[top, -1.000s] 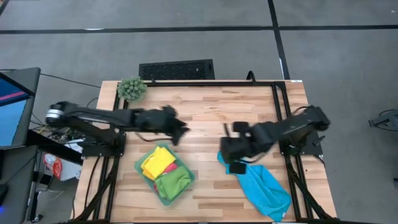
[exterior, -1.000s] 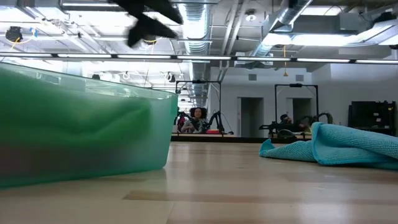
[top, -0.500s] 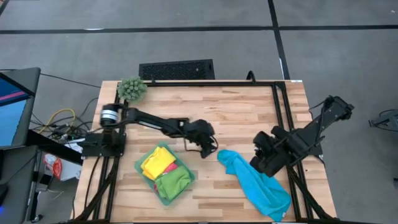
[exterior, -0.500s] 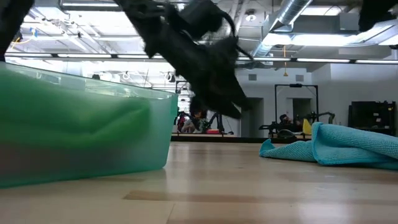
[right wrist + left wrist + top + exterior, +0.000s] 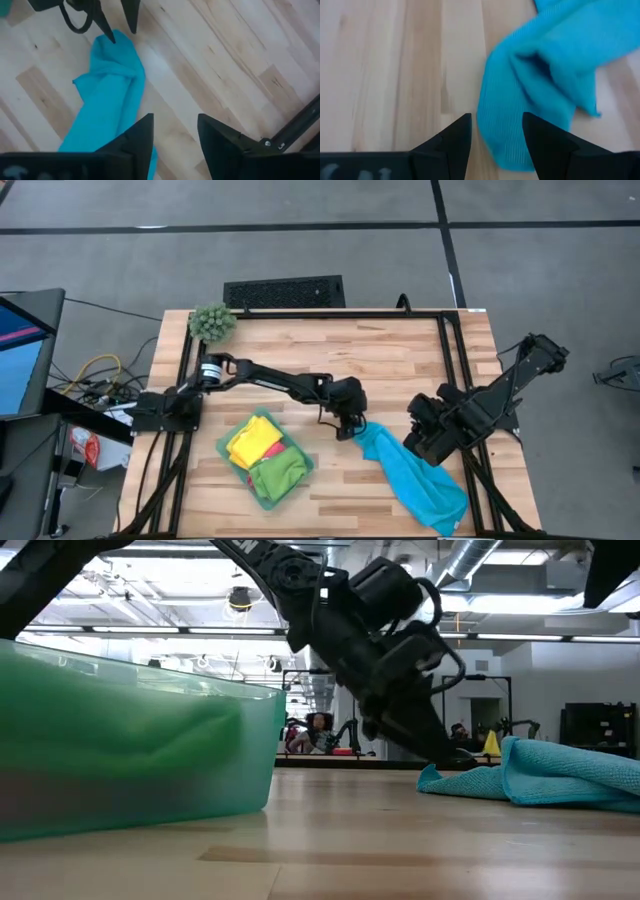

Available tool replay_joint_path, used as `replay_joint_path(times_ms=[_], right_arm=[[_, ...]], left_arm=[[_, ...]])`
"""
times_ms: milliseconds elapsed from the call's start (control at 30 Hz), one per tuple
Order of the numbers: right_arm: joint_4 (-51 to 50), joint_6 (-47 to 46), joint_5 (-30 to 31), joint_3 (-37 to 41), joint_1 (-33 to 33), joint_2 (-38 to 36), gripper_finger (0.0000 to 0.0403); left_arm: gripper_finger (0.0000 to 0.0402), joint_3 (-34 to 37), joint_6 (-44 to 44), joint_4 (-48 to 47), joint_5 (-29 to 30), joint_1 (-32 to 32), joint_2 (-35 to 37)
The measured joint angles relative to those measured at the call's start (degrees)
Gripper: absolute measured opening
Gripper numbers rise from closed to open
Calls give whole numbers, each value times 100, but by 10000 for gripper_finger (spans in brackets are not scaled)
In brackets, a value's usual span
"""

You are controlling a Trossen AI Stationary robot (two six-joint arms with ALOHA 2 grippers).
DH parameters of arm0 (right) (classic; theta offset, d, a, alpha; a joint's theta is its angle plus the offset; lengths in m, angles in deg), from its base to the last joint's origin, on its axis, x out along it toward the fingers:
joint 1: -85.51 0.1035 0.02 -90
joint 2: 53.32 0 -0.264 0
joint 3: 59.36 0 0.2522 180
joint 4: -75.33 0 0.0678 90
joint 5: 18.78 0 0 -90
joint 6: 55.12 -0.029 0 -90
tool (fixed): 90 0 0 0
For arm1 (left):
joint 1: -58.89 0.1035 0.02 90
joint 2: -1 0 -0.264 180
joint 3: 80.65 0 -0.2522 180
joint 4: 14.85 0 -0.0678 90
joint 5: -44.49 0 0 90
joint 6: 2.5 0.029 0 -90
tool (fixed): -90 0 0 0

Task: Fold microfiber towels
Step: Fold the blue towel

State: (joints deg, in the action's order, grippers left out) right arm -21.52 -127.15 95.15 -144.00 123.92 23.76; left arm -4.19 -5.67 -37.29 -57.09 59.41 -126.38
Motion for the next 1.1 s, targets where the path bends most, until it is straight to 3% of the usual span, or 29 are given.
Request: replay_joint_path(times_ms=[267,400,467,633,733,867,1100], right_arm=[[8,-173,21,0,10,0,165],[36,-176,47,0,10,0,161],[51,-182,58,0,10,0,160],[115,-189,106,0,10,0,155],[173,-189,181,-2,10,0,152],[281,-188,387,-4,10,4,148],[650,-447,1128,154,-282,4,148]], left_arm=[[169,9,520,-461,168,-16,-107],[160,13,423,-533,734,-26,-114],[135,8,375,-618,825,-18,-112],[19,8,524,-622,777,9,-111],[9,8,342,-729,824,-4,-67],[2,-27,98,-1532,954,54,416],[1,-405,316,-2580,1998,153,1885]])
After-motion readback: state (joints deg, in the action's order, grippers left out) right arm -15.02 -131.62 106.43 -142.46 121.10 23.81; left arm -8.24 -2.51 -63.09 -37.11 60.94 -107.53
